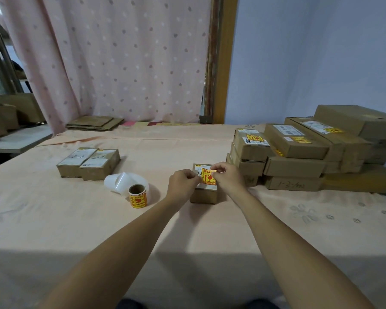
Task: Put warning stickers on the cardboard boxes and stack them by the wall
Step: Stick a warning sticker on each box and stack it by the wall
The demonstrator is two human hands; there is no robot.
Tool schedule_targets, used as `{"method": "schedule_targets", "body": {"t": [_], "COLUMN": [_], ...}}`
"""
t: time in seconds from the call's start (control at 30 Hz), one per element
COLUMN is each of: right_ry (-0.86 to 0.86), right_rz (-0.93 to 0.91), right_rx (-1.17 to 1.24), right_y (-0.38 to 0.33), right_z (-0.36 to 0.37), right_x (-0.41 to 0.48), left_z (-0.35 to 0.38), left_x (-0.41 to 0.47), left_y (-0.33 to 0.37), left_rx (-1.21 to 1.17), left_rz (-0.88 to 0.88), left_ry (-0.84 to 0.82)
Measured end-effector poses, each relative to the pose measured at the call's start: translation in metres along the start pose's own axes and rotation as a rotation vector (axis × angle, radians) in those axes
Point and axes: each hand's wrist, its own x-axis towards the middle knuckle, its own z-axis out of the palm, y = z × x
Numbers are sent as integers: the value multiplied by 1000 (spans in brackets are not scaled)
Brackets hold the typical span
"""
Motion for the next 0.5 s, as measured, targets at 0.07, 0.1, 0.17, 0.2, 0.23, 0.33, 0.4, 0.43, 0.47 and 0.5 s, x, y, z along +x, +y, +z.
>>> {"method": "schedule_targets", "body": {"t": [0.07, 0.1, 0.17, 0.2, 0.23, 0.33, 0.4, 0.43, 0.47, 0.5], "right_ry": [-11, -13, -11, -9, -7, -5, -11, -17, -25, -29], "right_rz": [9, 5, -10, -20, -27, -34, -51, -69, -90, -117], "right_rx": [-18, -31, -49, -50, -50, -63, -84, -103, -136, -191], "right_y": [2, 3, 5, 5, 6, 10, 11, 11, 11, 11], "right_z": [1, 2, 3, 3, 3, 3, 2, 1, 2, 2], "right_x": [1, 1, 1, 1, 1, 1, 0, 0, 0, 0], "left_z": [0, 0, 0, 1, 2, 4, 5, 6, 6, 7], "left_x": [0, 1, 2, 2, 3, 5, 6, 7, 7, 8], "left_y": [-1, -2, -4, -5, -6, -7, -7, -8, -8, -9], "left_rx": [42, 65, 107, 131, 160, 240, 288, 301, 311, 320], "left_rz": [31, 51, 97, 135, 175, 244, 257, 258, 259, 259], "left_ry": [15, 24, 35, 33, 24, -26, -48, -56, -62, -66]}}
